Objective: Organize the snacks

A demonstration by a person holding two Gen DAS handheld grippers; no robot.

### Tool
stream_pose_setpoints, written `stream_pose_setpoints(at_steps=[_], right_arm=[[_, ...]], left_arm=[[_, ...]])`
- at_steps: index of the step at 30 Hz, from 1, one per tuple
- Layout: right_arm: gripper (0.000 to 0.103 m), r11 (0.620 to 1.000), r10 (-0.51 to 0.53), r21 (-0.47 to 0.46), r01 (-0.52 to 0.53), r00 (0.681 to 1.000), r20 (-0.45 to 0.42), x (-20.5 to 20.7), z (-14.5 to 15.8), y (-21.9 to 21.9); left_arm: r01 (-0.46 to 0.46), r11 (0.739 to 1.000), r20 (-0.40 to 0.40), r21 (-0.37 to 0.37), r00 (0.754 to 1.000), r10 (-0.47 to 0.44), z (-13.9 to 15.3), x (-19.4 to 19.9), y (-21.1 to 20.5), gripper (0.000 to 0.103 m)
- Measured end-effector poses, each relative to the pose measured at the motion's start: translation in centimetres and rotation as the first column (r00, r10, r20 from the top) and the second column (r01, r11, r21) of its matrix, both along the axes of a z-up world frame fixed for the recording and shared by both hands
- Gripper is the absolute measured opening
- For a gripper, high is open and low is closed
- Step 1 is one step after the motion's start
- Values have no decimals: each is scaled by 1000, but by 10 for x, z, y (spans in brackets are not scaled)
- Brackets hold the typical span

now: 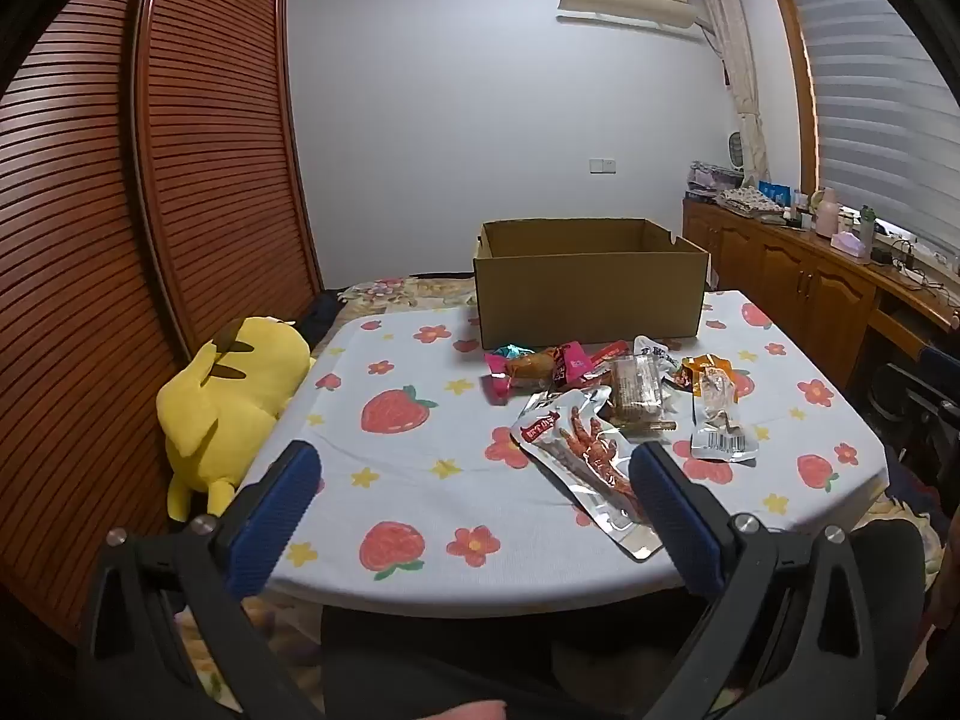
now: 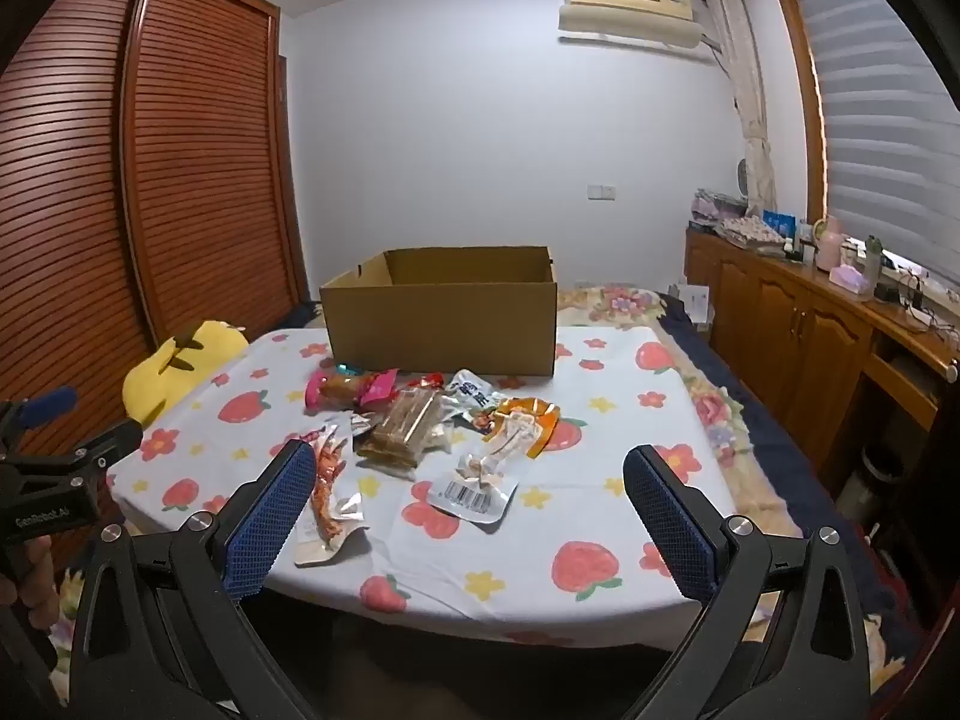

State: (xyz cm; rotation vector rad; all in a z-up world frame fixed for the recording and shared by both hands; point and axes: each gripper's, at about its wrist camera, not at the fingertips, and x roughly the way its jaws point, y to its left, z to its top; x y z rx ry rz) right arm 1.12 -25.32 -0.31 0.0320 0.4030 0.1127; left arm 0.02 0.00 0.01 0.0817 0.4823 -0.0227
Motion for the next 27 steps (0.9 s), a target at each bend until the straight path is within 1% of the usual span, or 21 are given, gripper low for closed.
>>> stream_pose_setpoints(at_steps=[11, 15, 27], right_arm=[[103, 1000, -1, 5, 1, 1000, 0, 0, -1, -1], [103, 1000, -1, 6, 1, 1000, 0, 0, -1, -1], [103, 1000, -2, 6, 2, 1000, 0, 0, -2, -1]], left_arm=[[0, 1000, 11, -1, 1000, 0, -2, 2, 0, 103], [2, 1000, 11, 0, 1000, -2, 5, -2, 0, 103], [2, 1000, 16, -1, 1000, -2, 5, -2, -2, 103]])
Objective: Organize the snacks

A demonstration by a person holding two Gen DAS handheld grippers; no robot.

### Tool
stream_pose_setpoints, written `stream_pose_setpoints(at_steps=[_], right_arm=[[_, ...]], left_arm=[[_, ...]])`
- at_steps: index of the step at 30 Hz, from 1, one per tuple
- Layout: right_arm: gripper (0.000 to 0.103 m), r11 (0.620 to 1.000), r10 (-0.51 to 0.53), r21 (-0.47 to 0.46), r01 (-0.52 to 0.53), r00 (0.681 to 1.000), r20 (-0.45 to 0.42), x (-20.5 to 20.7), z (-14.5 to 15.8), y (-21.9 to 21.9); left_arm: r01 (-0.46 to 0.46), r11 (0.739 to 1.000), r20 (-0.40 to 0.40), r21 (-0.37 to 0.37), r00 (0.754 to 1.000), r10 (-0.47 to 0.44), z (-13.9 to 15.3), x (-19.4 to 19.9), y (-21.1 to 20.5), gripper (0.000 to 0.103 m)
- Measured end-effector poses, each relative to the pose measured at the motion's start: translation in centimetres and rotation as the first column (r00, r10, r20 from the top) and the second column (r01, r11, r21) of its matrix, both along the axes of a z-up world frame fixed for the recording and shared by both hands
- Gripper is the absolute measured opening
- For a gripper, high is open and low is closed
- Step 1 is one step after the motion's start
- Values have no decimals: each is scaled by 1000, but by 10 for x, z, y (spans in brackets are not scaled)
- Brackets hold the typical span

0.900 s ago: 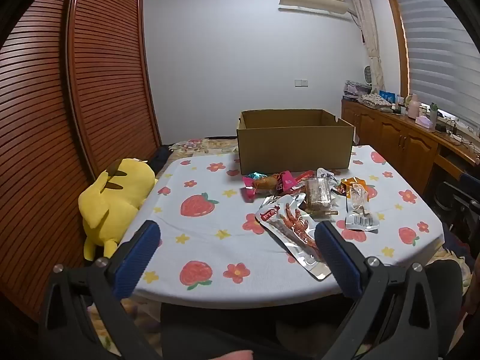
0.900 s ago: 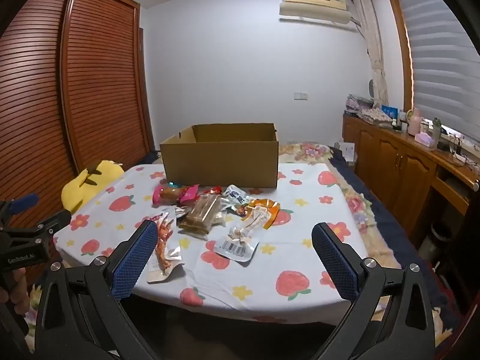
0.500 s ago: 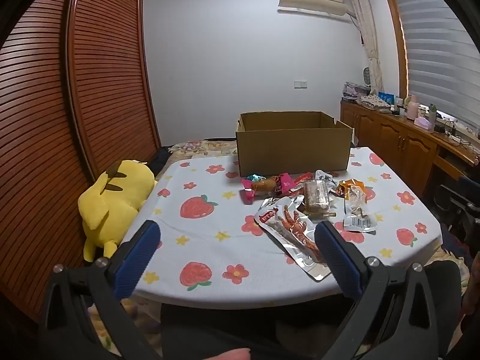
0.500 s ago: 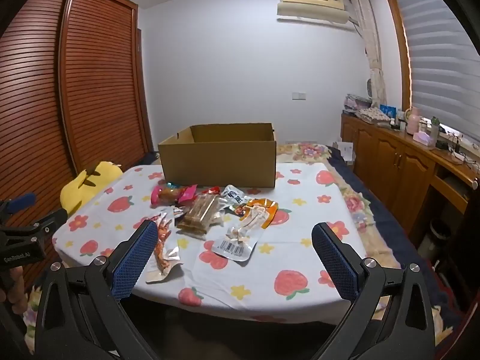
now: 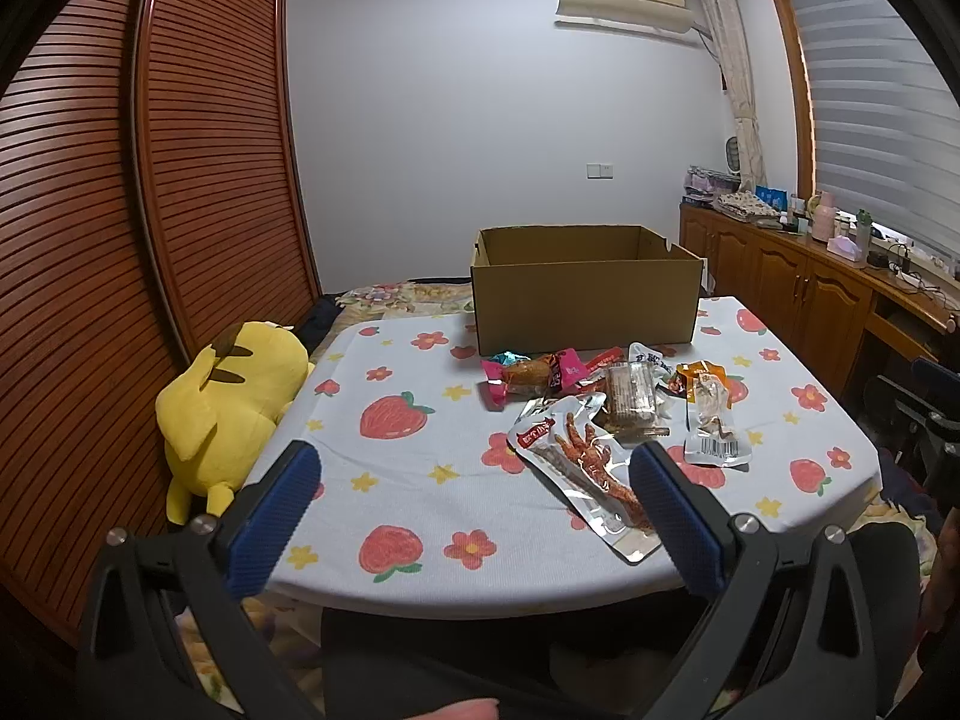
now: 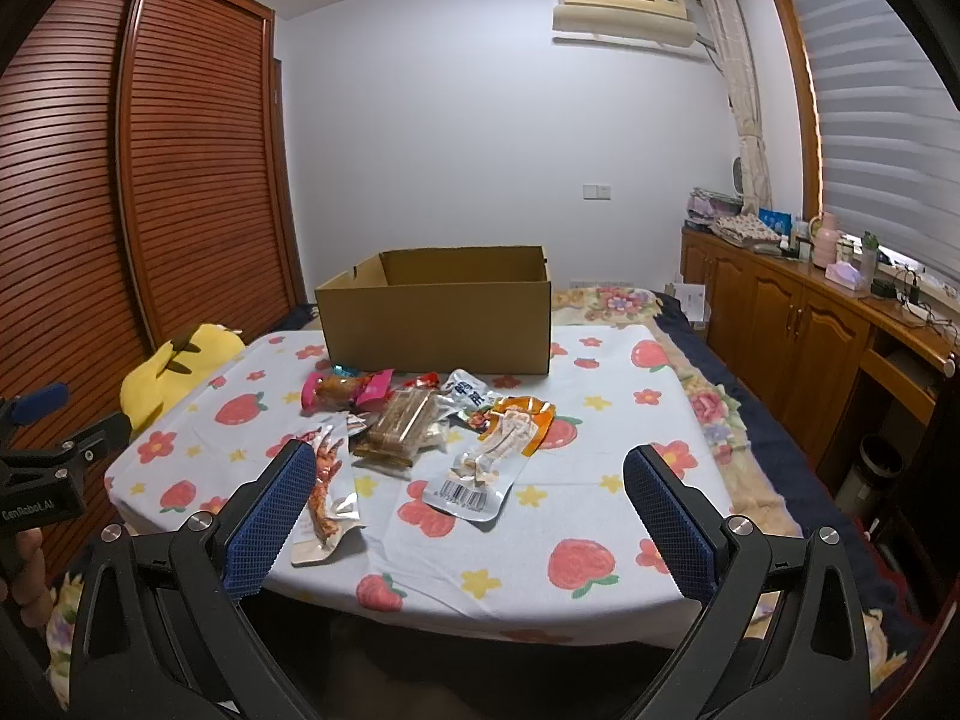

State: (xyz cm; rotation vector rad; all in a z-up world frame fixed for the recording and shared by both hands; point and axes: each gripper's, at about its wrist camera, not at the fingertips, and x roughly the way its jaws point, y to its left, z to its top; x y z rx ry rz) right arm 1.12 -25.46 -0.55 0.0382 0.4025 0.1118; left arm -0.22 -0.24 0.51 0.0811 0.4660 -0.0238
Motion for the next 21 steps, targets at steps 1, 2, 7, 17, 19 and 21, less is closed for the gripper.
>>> stream_pose_setpoints(at_steps=[1, 2, 7, 17, 19, 21], right_arm=[[103, 1000, 0, 0, 0, 1000, 0, 0, 0, 0], [103, 1000, 0, 0, 0, 1000, 1, 0, 0, 0], [103, 1000, 0, 1, 0, 1000, 1, -1, 0, -1], [103, 1000, -3, 2, 3, 1000, 5, -1, 4, -3], [103, 1000, -3, 3, 3, 1000, 5, -1, 3, -2], [103, 1000, -3, 3, 3, 1000, 6, -1, 2, -2]], left_arm=[[0, 1000, 0, 0, 1000, 0, 0, 0, 0, 103], [1, 1000, 1, 0, 1000, -1, 1, 0, 0, 103], [3, 1000, 3, -1, 1000, -3, 4, -3, 0, 103], [1, 1000, 2, -2, 1000, -1, 4, -3, 0, 103], [2, 1000, 3, -1, 1000, -2, 4, -3, 0, 103], [2, 1000, 4, -1, 1000, -2, 5, -3, 0, 103]])
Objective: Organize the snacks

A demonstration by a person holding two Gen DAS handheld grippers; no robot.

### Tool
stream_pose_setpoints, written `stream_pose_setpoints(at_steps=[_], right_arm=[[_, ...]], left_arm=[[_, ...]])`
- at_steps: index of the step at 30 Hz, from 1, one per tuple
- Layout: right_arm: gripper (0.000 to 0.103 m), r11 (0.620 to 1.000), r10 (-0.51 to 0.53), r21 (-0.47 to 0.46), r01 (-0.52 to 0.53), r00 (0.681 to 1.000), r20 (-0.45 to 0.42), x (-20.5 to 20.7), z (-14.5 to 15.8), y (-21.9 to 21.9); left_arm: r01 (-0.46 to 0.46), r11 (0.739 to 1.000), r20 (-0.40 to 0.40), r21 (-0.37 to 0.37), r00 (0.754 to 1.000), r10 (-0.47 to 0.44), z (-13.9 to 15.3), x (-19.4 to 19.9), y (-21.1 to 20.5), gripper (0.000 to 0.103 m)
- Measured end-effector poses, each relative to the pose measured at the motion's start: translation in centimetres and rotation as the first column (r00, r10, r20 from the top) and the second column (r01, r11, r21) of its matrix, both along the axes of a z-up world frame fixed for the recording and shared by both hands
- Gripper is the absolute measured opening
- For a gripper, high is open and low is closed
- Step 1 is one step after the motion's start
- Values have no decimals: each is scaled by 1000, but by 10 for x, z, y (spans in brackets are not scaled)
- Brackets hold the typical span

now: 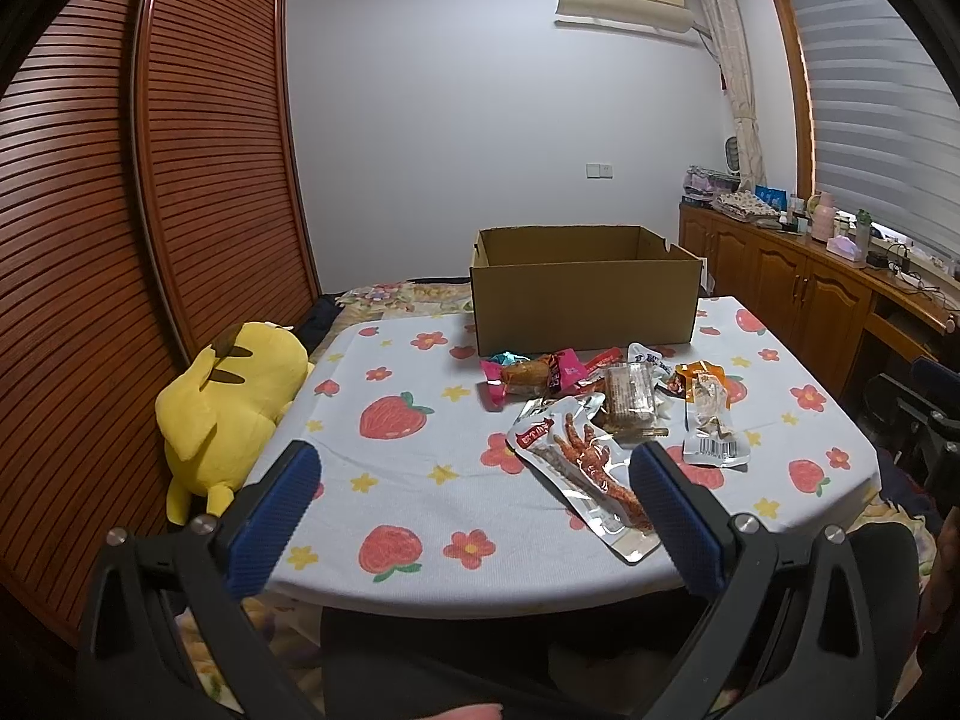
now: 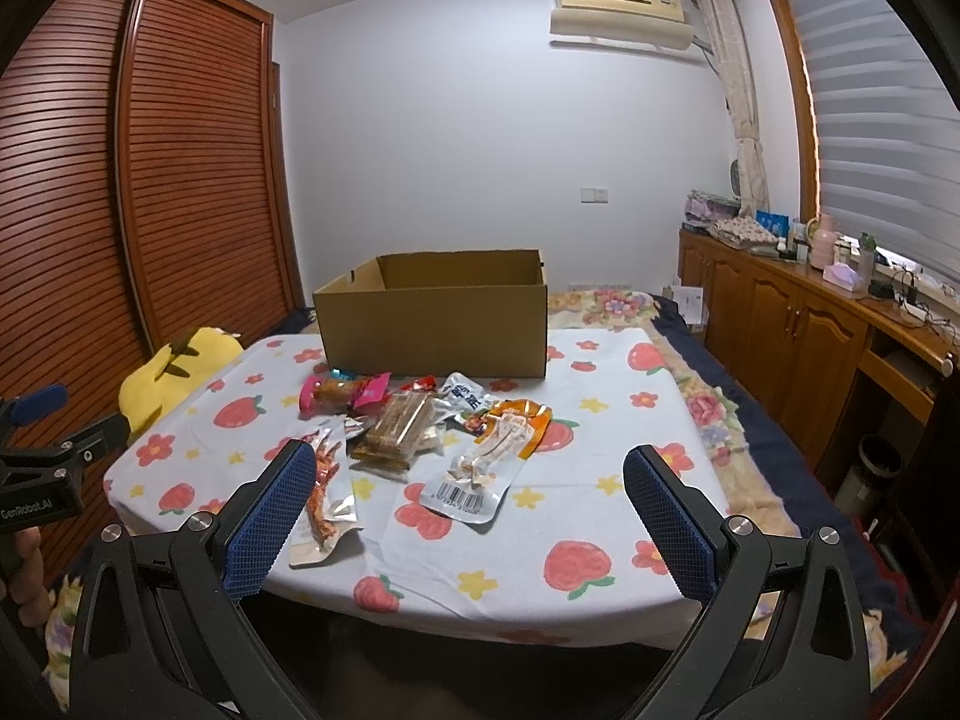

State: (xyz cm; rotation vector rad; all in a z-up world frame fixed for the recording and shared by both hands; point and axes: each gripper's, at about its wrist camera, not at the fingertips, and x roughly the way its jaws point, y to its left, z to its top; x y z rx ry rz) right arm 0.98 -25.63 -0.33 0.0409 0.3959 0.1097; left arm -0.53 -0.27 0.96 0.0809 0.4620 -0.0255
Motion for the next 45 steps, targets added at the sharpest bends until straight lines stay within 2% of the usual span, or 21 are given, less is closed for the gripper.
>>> stream_pose_setpoints(at_steps=[33, 37, 38, 45], right_arm=[[103, 1000, 2, 4, -2, 1000, -7, 1, -2, 1], [103, 1000, 10, 3, -10, 1000, -11, -2, -3, 0], [103, 1000, 17, -1, -17, 1000, -16, 4, -15, 5], [103, 999, 31, -24, -32, 999, -33, 32, -20, 1]], left_arm=[[14, 1000, -9, -14, 1000, -15, 3, -1, 3, 103], [42, 999, -39, -29, 998, -44, -4, 9, 1, 103], [49, 998, -45, -29, 998, -50, -6, 13, 0, 103], [74, 997, -114, -27, 990, -77, -27, 55, -7, 103]])
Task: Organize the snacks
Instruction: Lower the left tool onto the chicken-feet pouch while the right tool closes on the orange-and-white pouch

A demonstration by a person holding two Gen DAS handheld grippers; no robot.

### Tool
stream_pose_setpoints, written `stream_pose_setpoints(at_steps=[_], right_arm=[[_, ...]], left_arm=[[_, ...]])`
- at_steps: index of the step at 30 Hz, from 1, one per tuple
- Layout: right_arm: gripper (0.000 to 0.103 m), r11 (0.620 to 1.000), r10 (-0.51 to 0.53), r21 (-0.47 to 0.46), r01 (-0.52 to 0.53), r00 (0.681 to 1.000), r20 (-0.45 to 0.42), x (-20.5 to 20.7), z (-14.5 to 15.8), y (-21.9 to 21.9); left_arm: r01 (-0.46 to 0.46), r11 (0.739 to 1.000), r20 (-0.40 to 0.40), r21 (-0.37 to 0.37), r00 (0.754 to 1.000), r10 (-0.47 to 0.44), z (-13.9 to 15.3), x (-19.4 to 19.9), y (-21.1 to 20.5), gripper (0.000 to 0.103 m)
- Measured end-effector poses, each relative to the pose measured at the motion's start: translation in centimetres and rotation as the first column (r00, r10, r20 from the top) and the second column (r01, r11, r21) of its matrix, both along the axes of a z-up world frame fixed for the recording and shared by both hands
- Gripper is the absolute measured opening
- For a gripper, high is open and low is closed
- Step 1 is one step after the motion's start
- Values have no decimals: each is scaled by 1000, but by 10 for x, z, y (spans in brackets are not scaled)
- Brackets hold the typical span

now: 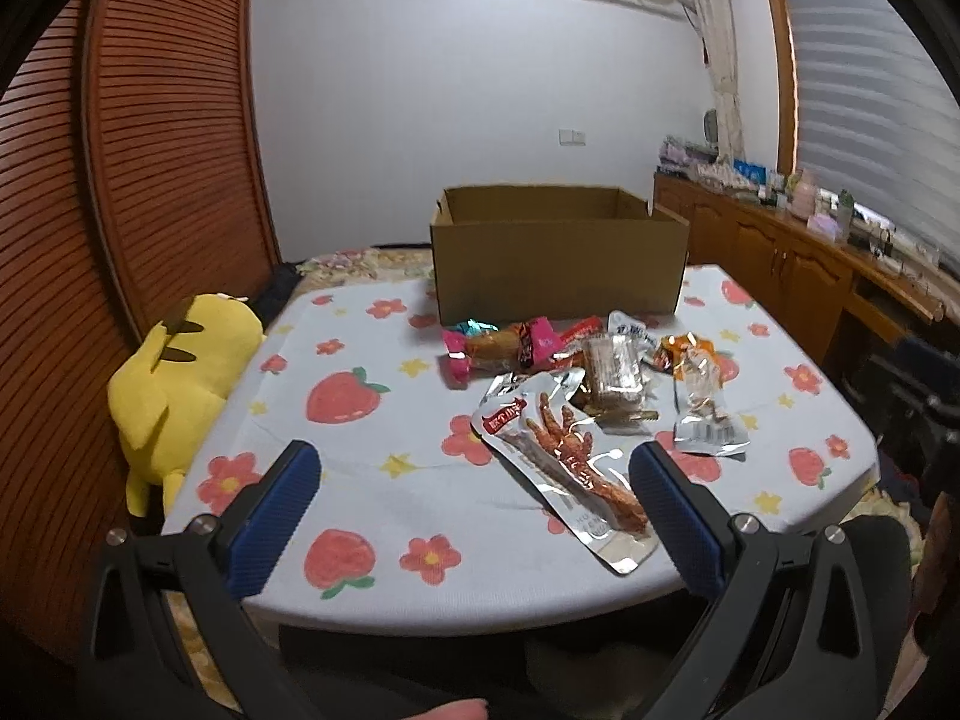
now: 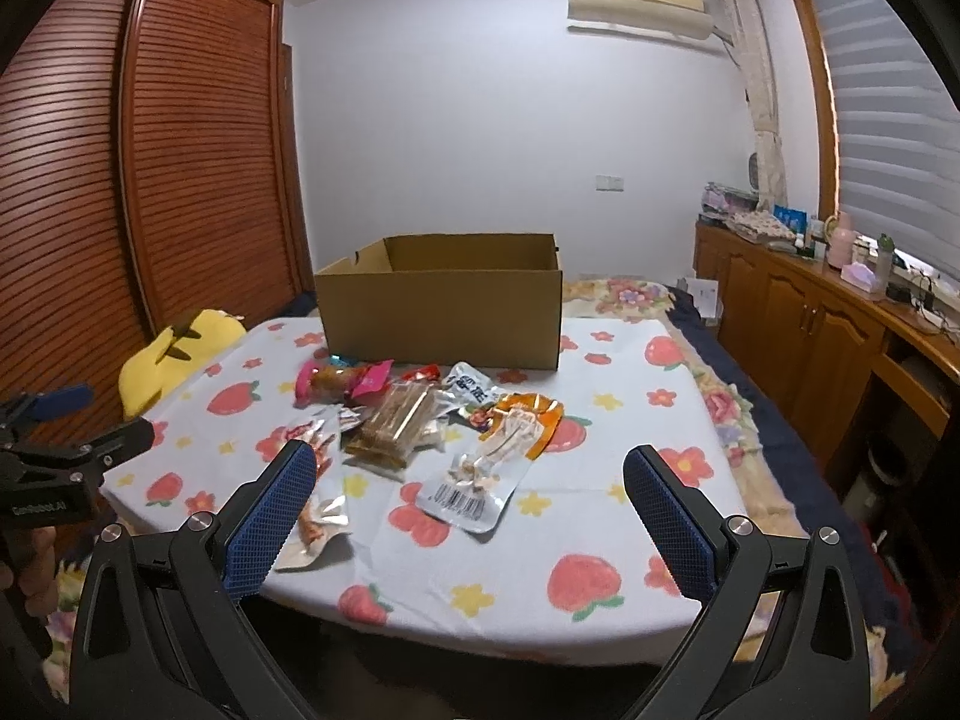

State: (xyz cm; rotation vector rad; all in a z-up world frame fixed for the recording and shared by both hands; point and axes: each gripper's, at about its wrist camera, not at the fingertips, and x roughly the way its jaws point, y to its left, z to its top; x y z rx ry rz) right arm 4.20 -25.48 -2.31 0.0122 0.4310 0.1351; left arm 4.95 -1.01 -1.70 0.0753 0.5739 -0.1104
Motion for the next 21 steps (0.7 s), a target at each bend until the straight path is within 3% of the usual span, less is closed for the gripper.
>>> stream_pose_setpoints(at_steps=[10, 21], right_arm=[[103, 1000, 22, -4, -22, 999, -46, 51, -17, -22], [103, 994, 106, 5, -106, 984, -143, 105, -43, -31]], left_arm=[[84, 996, -123, 36, 989, -79, -34, 56, -17, 103], [92, 996, -232, -21, 968, -95, -64, 97, -15, 103]])
